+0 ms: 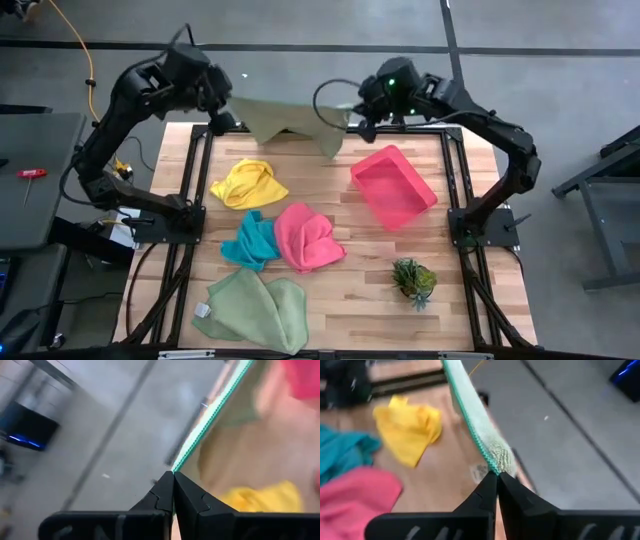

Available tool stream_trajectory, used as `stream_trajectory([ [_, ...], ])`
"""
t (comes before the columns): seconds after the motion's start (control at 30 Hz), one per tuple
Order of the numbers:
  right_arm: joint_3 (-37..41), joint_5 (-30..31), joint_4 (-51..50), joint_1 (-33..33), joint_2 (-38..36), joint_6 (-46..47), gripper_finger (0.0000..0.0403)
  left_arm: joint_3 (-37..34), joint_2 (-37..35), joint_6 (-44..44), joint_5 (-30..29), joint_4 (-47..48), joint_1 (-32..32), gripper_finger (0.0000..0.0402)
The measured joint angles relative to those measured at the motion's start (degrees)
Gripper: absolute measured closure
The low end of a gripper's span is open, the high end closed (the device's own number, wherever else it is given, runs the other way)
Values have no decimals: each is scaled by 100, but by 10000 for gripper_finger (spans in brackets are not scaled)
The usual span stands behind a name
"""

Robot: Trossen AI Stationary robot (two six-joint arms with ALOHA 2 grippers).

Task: Fold microfiber towels
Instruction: Fold the top light green microfiber cloth

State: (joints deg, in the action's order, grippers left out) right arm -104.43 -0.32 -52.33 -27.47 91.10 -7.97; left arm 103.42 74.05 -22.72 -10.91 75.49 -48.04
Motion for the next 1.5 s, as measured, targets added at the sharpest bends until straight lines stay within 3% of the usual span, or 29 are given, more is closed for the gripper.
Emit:
stream_trajectory([
  [0.17, 608, -129, -54, 465, 1, 45, 403, -690, -316, 958, 197, 319, 562, 401],
  [0.33, 1220, -294, 34, 926, 6, 416, 403, -1844, -846, 2153, 538, 314, 1384, 401],
  [0.6, 1928, -670, 74, 1682, 4, 1242, 403, -3590, -1767, 4608, 707, 215, 3175, 401],
  [0.9, 2504, -1051, 38, 2384, -1, 1965, 403, -4786, -2236, 7106, 1448, -211, 5182, 401],
  [1.07, 2545, -1218, 92, 2454, -1, 2011, 403, -4855, -2154, 7482, 1506, -433, 5750, 401],
  [1.2, 2545, -1133, 371, 2159, -1, 2098, 403, -4853, -2167, 7457, 918, -550, 5587, 401],
  [1.5, 2545, -1311, 408, 1727, -1, 2206, 403, -4853, -2098, 6716, 650, -864, 5212, 400],
])
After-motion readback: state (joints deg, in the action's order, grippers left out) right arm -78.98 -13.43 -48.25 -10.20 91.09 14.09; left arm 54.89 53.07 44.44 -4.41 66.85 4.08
